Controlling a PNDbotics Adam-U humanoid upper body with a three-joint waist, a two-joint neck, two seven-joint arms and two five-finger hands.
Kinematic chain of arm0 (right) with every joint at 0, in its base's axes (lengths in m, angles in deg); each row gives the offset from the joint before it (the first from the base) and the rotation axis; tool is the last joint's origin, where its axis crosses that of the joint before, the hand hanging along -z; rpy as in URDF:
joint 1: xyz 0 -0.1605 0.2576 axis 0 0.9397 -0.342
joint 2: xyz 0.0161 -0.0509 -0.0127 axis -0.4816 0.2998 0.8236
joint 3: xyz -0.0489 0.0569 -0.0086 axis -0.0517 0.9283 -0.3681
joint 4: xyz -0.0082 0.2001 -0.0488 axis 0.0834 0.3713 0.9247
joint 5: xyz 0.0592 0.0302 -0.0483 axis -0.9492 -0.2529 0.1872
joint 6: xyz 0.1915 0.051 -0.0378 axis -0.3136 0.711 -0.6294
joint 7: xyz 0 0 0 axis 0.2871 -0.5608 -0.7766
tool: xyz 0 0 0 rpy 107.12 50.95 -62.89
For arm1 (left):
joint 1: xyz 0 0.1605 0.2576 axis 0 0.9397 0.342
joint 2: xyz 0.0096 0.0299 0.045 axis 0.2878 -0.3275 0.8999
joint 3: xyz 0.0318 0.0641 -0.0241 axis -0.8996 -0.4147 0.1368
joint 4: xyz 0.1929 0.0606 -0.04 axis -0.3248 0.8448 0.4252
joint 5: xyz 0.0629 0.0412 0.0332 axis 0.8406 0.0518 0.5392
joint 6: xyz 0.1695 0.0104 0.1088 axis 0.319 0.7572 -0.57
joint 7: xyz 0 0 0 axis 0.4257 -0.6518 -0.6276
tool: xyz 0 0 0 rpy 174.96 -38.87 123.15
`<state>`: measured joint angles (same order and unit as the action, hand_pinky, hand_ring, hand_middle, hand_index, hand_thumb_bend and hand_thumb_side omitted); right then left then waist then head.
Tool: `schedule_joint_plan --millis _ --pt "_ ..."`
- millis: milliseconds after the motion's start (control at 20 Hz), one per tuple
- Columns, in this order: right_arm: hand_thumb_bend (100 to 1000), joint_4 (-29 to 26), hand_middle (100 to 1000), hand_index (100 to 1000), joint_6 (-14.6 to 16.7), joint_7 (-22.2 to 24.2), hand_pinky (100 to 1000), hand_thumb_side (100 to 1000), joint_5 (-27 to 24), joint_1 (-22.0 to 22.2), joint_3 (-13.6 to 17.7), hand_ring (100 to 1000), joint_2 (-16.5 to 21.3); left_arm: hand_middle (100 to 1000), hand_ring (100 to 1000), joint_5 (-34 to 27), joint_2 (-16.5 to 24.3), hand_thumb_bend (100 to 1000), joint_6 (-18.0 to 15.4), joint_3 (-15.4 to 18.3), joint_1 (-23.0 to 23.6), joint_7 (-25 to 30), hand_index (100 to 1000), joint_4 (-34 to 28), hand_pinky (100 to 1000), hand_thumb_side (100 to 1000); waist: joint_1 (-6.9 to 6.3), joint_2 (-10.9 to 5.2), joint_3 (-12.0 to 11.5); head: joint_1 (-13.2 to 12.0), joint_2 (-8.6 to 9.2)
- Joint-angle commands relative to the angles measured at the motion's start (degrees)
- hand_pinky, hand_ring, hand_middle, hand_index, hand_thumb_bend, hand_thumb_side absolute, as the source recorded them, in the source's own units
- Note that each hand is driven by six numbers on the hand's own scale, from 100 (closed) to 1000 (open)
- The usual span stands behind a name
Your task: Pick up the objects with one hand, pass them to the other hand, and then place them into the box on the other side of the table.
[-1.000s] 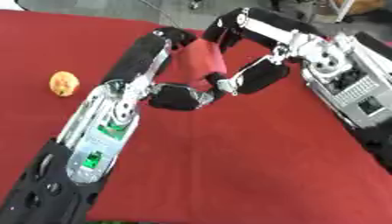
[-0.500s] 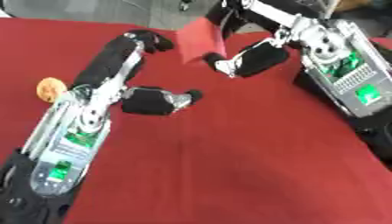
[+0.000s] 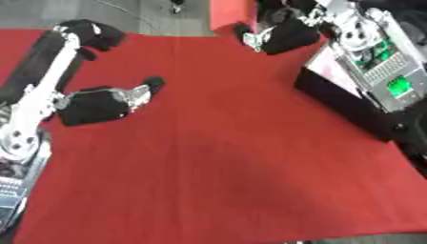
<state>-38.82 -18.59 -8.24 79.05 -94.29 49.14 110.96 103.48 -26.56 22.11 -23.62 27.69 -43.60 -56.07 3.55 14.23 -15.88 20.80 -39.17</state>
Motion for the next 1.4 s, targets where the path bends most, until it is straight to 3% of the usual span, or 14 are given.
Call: schedule_joint_plan --millis 50,550,1050,1400 --pt "100 -0.52 500 391 -1.58 -4.31 756 100 -2.08 0.83 2.22 599 3.27 674 722 -1.84 2.17 534 0.26 1.23 -0.23 -1.42 760 -1.92 740 481 -0.38 -0.81 0.12 1.05 0.01" --pt "100 -0.52 501 386 -7.34 -16.67 748 100 -7.34 7.12 5.86 592 6.75 669 712 -4.87 5.48 538 0.92 2.63 1.11 -2.83 754 -6.22 734 475 -0.93 -0.23 0.36 3.41 0.76" --pt "100 -0.52 499 383 -11.98 -28.06 744 100 -12.51 13.18 9.10 588 8.82 667 710 -6.22 8.08 545 1.86 4.64 2.46 -3.82 753 -10.41 738 469 -1.25 0.33 0.69 6.13 3.00" --pt "100 -0.52 498 384 -15.97 -36.13 745 100 -15.51 17.45 11.17 592 10.01 663 708 -7.06 9.28 548 2.30 5.53 3.23 -4.44 752 -12.43 736 467 -1.62 0.67 0.94 6.61 3.73"
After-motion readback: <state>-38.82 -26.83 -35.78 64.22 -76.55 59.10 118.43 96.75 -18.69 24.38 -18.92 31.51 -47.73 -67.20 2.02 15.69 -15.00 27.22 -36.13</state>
